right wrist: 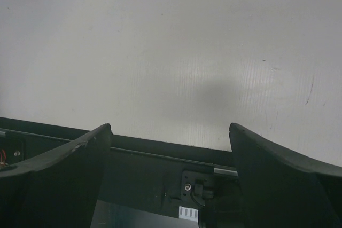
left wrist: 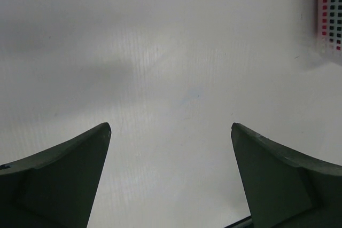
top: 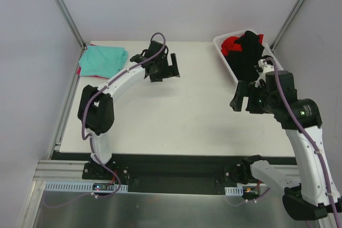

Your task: Fold and stack the t-shirts

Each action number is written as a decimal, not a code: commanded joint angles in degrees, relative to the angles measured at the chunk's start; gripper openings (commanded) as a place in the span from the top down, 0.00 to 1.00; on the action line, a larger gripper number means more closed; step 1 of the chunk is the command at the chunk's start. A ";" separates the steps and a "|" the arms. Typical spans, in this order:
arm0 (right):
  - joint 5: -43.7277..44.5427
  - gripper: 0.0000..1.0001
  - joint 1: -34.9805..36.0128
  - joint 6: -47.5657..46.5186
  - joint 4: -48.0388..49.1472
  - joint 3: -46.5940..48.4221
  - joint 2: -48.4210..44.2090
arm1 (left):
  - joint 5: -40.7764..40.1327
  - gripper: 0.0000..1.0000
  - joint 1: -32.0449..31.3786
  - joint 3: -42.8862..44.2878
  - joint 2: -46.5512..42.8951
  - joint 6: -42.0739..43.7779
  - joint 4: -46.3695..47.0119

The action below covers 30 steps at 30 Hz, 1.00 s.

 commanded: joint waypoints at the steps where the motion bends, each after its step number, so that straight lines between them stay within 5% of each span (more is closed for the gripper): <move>1: -1.93 0.05 0.14 -2.62 7.43 -2.22 8.65 | -4.49 0.04 -0.72 -7.84 -13.95 0.43 -1.72; 9: -4.83 0.07 0.23 -6.84 14.66 10.68 35.99 | -7.23 0.04 -0.89 -22.08 -34.54 -1.93 -8.14; 18: -9.13 0.07 0.14 -13.86 8.16 43.29 68.67 | -9.08 0.04 -5.02 -28.24 -46.51 -5.36 -12.98; 30: -11.24 0.06 -2.05 -16.16 18.69 52.00 79.87 | -9.95 0.03 -8.19 -29.47 -48.00 -6.24 -14.30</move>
